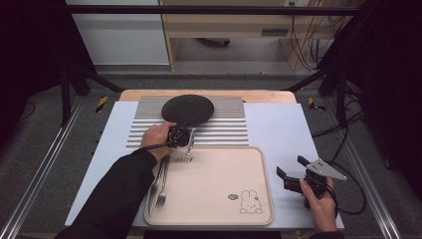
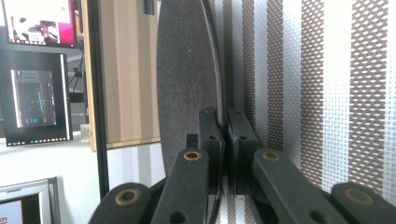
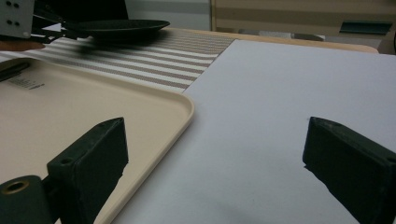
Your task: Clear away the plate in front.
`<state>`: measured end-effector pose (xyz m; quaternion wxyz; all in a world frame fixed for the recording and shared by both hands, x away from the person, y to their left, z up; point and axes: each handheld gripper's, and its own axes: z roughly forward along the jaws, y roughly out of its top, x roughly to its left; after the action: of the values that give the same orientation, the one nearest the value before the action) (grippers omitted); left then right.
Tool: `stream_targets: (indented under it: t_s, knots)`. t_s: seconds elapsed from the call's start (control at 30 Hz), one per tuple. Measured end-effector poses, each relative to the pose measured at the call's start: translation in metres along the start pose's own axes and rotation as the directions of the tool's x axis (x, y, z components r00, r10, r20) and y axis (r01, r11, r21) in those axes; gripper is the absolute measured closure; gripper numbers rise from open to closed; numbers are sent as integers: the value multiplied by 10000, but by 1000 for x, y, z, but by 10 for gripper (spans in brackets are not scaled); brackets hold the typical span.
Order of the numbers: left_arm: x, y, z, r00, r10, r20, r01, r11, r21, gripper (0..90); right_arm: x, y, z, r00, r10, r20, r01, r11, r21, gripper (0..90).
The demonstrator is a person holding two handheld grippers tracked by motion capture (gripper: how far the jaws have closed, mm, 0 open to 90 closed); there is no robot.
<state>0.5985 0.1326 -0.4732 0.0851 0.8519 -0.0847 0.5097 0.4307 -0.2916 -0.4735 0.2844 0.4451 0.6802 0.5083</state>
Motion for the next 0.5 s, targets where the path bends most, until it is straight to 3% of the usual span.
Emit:
stream_targets:
  t_s: [0.13, 0.27, 0.5]
  knots:
    - [5, 4, -9, 9999, -45, 132, 47, 9999, -109, 864, 0, 0, 0, 10000, 19, -75, -20, 10000, -46, 70]
    - [9, 9, -24, 9998, 128, -134, -131, 9996, -250, 868, 0, 1, -1, 9999, 5, -114, -6, 9999, -115, 70]
    - [18, 16, -57, 9988, -55, -492, 21, 9976, -692, 871, -1, 2, -3, 9999, 49, -126, -52, 9997, -231, 70]
